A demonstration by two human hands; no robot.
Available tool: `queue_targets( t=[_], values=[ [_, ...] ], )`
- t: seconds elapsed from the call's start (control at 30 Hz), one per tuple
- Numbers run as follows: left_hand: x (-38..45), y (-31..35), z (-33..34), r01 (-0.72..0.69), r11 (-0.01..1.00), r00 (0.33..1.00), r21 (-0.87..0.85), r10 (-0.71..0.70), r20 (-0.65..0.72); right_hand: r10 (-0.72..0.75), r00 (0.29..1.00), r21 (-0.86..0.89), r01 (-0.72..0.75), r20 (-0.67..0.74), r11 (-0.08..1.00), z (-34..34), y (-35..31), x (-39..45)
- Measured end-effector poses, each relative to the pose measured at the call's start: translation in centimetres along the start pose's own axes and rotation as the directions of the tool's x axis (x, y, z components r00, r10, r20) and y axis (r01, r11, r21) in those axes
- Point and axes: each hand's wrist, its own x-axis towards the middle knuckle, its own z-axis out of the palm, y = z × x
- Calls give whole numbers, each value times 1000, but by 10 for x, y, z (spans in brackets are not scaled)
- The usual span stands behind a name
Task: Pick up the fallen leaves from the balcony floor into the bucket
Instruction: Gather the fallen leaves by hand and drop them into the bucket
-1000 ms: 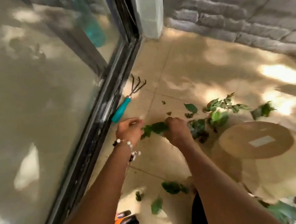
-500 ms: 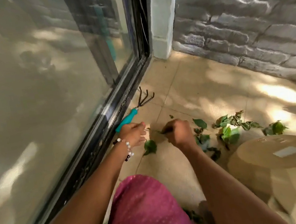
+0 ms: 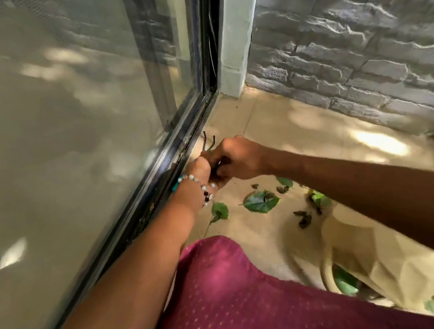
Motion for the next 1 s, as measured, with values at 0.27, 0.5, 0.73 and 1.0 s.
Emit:
queue_targets(
  t=[0.27,0.5,0.73,1.0],
  values=[
    [15,-11,-20,32,985,986,172,-3,-170,-142,990,-94,141,-1,985,13,22,-17],
    [42,-18,-59,140,907,960,397,-26,-280,-57,997,-34,58,47,998,110,62,9],
    [48,-17,-63,104,960,977,261,-49,-208,-191,982,-187,184,-17,965,172,64,-3],
    [54,-27,-70,28,969,986,245,14,-165,-174,946,-38,170,-273,985,180,82,0]
  ],
)
